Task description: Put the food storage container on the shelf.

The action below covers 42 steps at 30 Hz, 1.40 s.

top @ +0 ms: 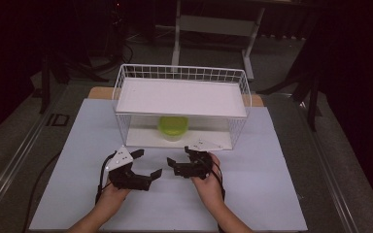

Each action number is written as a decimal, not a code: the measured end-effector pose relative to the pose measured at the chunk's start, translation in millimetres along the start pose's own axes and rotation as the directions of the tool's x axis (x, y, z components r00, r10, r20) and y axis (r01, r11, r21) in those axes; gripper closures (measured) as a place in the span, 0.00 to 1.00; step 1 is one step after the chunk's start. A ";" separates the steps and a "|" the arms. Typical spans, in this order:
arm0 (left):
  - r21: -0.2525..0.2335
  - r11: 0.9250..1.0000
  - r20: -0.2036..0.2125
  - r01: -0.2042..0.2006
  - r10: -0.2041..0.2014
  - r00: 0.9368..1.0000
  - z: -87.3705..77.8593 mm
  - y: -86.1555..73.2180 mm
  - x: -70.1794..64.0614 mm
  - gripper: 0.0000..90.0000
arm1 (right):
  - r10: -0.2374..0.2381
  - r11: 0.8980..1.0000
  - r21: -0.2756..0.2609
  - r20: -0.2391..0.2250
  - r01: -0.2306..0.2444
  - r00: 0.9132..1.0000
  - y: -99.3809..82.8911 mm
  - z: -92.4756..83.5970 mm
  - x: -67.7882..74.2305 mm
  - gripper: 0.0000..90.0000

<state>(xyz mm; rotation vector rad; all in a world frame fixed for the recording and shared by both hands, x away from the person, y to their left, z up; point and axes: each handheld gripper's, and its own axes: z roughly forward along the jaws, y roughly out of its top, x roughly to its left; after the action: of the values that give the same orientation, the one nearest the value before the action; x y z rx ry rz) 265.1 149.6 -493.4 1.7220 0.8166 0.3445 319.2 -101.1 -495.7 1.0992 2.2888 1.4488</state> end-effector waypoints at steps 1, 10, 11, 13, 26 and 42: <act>0.001 1.000 -0.002 -0.004 0.004 1.000 -1.6 -0.7 -0.4 0.02 | 0.005 1.000 -0.005 -0.004 -0.005 1.000 -0.5 -2.6 -0.1 0.19; 0.007 1.000 0.013 -0.012 0.012 1.000 -16.0 -7.3 -2.5 0.02 | -0.023 1.000 -0.007 -0.002 0.023 1.000 -7.4 -26.0 -1.3 0.19; 0.007 1.000 0.013 -0.010 0.010 1.000 -17.5 -7.8 -2.6 0.02 | -0.026 1.000 -0.009 -0.002 0.026 1.000 -9.7 -32.7 -2.3 0.19; 0.011 1.000 0.017 -0.011 0.010 1.000 -20.3 -8.7 -2.9 0.02 | -0.024 1.000 -0.012 -0.002 0.024 1.000 -11.9 -38.9 -4.1 0.19; 0.020 1.000 0.004 -0.007 0.007 1.000 -43.7 -16.2 0.4 0.02 | -0.010 1.000 -0.023 0.001 0.010 1.000 -27.7 -74.4 -14.5 0.19; 0.028 0.999 -0.027 0.022 -0.021 0.999 -64.6 -29.7 2.0 0.02 | -0.037 0.999 -0.030 0.022 0.037 0.999 -40.7 -103.6 -10.8 0.19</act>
<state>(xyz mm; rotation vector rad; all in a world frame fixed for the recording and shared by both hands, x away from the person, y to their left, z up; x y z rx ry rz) 217.1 201.5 -501.0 1.7367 0.8628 0.3437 251.7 -189.1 -481.5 1.0534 2.2532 1.4454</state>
